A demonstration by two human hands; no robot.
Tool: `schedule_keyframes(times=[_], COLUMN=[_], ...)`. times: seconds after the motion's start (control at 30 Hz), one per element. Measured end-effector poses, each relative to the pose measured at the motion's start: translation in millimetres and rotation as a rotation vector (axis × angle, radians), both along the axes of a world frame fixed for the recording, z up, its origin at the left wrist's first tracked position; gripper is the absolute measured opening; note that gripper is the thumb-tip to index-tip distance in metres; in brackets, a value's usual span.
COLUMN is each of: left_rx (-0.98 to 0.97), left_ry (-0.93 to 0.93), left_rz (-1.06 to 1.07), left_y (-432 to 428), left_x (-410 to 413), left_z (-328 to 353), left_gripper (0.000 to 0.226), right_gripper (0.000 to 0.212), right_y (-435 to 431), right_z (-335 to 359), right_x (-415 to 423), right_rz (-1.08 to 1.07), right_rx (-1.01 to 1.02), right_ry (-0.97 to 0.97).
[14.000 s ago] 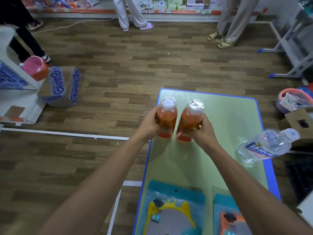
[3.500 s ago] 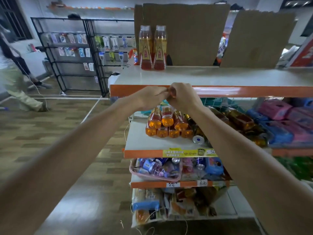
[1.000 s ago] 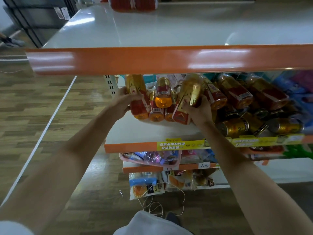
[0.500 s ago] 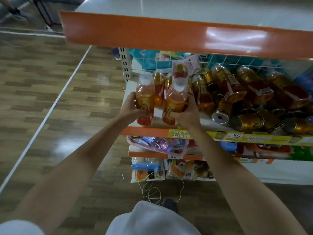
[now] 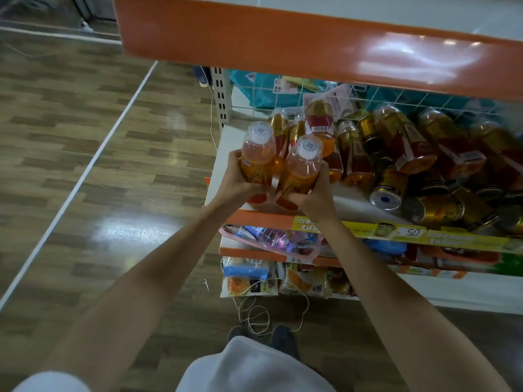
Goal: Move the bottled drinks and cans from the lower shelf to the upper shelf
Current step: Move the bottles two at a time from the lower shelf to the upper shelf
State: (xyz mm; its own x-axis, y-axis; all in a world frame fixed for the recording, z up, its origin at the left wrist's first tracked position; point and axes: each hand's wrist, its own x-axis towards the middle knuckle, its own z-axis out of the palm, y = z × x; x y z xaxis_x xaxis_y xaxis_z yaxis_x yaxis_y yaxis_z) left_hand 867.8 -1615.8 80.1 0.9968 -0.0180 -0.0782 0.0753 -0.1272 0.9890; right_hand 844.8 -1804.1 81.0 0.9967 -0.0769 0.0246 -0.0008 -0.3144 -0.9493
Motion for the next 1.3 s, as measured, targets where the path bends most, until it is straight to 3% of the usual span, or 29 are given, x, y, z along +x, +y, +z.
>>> schedule_keyframes(times=[0.27,0.43,1.03,1.1,1.2,1.3], left_rx=[-0.099,-0.087,-0.137,-0.161,-0.215,-0.257], left_ry=[-0.029,-0.005,0.034,0.048,0.072,0.077], left_rz=[-0.043,-0.049,-0.084,-0.058,0.018,0.073], left_y=[-2.2,-0.6,1.4,-0.5,-1.7,1.1], left_x=[4.6,9.5,8.1,4.7,-1.7,-13.1], left_z=[-18.4,-23.0,-15.7,-9.9,1.8,14.2], left_gripper=[0.1,0.097,0.093,0.084,0.049,0.041], right_gripper=[0.086,0.085,0.087,0.087,0.077,0.064], right_y=[22.0,26.4,19.7,19.6,14.9,4.1], right_z=[-9.3,-14.9,-5.2,-0.6,4.4,15.1], right_x=[2.2,10.1,7.6,6.3,6.0,-1.8], right_rz=[-0.173,-0.23,-0.175,-0.144,-0.108,-0.073], right_rx=[0.135,0.168,0.205,0.182,0.172,0.227], right_ry=[-0.03,-0.043,0.045,0.064,0.072,0.089])
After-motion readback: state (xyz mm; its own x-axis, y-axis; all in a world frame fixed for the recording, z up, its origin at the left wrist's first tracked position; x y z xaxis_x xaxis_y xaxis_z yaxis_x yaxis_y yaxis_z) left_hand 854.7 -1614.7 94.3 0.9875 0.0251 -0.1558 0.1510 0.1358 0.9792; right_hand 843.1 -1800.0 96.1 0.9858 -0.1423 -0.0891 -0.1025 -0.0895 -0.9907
